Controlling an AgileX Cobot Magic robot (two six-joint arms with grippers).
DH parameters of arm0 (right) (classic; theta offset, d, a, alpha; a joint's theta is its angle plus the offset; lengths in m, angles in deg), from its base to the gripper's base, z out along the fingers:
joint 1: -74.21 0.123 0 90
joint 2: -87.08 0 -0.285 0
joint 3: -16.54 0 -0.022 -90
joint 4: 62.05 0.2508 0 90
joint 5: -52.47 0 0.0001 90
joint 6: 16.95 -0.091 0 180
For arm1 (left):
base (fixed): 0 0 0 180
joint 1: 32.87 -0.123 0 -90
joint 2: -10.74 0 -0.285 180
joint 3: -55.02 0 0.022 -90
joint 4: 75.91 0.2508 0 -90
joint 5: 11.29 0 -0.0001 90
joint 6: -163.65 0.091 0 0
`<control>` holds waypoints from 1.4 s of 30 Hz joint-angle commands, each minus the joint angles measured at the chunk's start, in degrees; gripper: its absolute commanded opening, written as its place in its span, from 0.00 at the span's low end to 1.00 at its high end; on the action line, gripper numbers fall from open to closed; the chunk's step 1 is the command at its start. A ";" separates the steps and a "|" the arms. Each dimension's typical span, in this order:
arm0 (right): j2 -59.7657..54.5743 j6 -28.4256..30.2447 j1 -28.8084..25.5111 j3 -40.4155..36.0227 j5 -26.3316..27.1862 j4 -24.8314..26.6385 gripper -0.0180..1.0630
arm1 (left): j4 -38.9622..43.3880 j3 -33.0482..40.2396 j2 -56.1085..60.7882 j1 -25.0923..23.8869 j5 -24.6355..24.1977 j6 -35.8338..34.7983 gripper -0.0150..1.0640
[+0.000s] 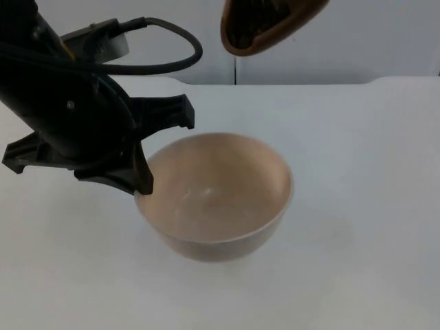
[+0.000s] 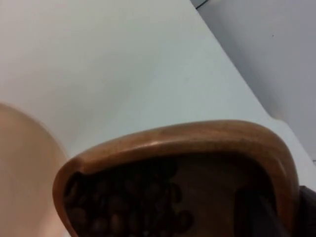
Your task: Pick up the bowl with the left hand and pour the coffee beans from the cup into the bowl with the right hand.
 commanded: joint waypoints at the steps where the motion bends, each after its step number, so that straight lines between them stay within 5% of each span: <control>1: 0.05 0.96 0.37 0.24 0.25 -1.72 0.02 | -0.58 0.01 0.94 -0.15 0.52 -0.24 0.01; 14: -1.32 4.15 4.31 0.14 0.25 -8.94 0.02 | -0.34 0.01 0.94 -0.15 0.62 -0.24 0.01; 26: -1.32 8.01 5.17 0.14 0.25 -9.52 0.02 | -0.34 0.01 0.94 -0.15 0.85 -0.24 0.01; 42: -1.32 3.76 7.57 -6.45 0.25 -18.64 0.02 | -0.34 0.01 0.94 -0.15 0.99 -0.24 0.01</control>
